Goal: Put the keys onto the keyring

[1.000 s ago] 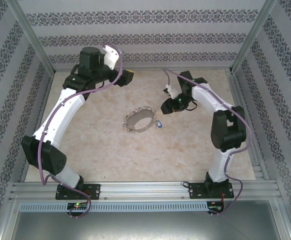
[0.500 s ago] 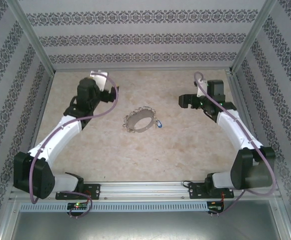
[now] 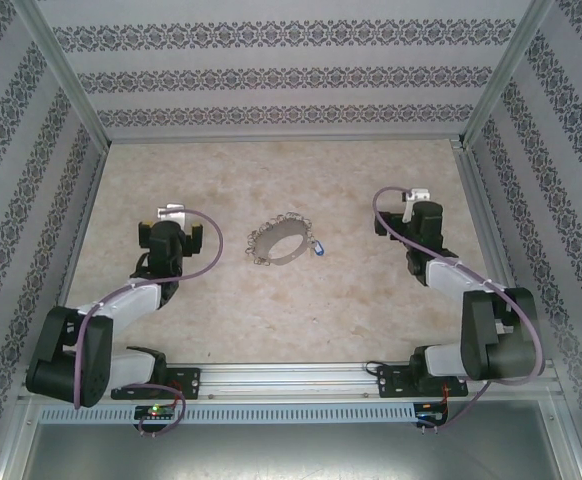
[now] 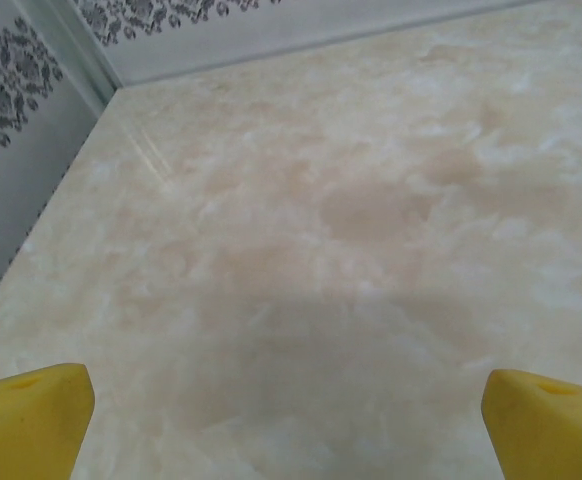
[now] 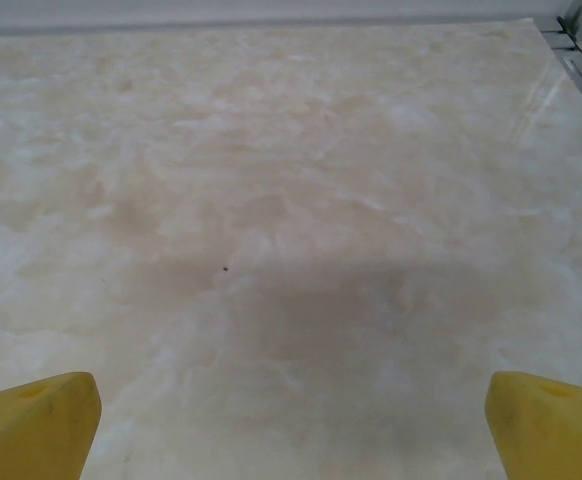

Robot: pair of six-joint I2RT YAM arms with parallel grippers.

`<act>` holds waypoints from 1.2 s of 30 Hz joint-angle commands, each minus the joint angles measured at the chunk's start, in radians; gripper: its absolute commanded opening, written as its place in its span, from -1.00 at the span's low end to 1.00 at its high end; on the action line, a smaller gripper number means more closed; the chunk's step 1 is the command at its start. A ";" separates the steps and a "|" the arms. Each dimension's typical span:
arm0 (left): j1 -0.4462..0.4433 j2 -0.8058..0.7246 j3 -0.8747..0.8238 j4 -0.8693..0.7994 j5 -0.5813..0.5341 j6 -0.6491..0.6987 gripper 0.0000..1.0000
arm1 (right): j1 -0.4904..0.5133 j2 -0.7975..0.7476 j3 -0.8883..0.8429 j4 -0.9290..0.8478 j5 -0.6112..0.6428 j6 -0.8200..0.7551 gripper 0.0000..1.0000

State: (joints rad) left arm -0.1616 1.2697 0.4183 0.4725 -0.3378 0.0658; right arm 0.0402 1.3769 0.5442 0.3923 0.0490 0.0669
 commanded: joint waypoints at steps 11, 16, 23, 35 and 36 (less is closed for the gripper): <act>0.072 0.227 -0.046 0.394 0.150 -0.036 1.00 | -0.048 0.133 -0.166 0.516 -0.155 -0.056 0.96; 0.141 0.290 -0.011 0.368 0.275 -0.075 1.00 | -0.071 0.137 -0.158 0.508 -0.159 -0.030 0.97; 0.160 0.297 -0.010 0.379 0.308 -0.080 0.99 | -0.025 0.129 -0.159 0.498 -0.011 -0.040 0.96; 0.160 0.292 -0.009 0.367 0.308 -0.080 1.00 | -0.030 0.135 -0.149 0.484 -0.024 -0.036 0.96; 0.160 0.290 -0.008 0.367 0.309 -0.080 0.99 | -0.031 0.134 -0.150 0.485 -0.025 -0.037 0.96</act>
State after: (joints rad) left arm -0.0109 1.5627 0.3954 0.8192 -0.0437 0.0055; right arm 0.0093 1.5154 0.3737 0.8501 0.0185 0.0273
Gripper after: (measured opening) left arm 0.998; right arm 0.983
